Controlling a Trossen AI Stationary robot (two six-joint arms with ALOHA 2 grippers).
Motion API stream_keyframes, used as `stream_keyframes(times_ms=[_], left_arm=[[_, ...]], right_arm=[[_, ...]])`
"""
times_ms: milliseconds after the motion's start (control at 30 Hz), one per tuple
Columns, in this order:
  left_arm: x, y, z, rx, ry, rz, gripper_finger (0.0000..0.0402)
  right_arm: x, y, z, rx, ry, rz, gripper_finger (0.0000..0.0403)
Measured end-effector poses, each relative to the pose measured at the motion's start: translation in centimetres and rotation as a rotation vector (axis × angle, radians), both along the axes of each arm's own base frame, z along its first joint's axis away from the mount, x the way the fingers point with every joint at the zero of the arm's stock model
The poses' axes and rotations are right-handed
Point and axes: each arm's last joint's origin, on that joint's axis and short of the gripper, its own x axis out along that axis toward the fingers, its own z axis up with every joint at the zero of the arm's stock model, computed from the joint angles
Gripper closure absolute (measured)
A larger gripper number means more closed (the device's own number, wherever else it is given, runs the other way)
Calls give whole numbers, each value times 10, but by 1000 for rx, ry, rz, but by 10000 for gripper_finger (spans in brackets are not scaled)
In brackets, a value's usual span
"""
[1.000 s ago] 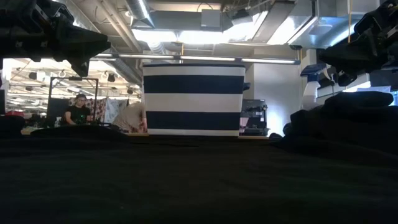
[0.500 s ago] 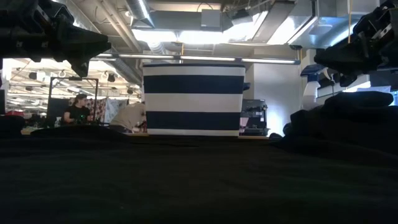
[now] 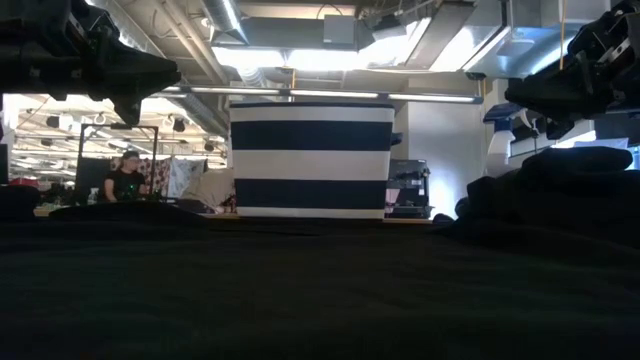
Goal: Fold Laundry from Bin
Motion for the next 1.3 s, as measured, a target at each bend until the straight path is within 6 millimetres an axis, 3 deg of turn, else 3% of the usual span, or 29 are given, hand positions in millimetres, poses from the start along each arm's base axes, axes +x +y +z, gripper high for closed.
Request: stream_keyframes(times_ms=[400,767,1300], left_arm=[[0,0,0,1,0,-5,327],[0,0,0,52,9,0,399],[0,1,0,123,26,35,401]], right_arm=[[0,0,1,4,-17,0,379],[0,0,2,-32,-11,0,401],[0,1,5,-70,-39,43,402]])
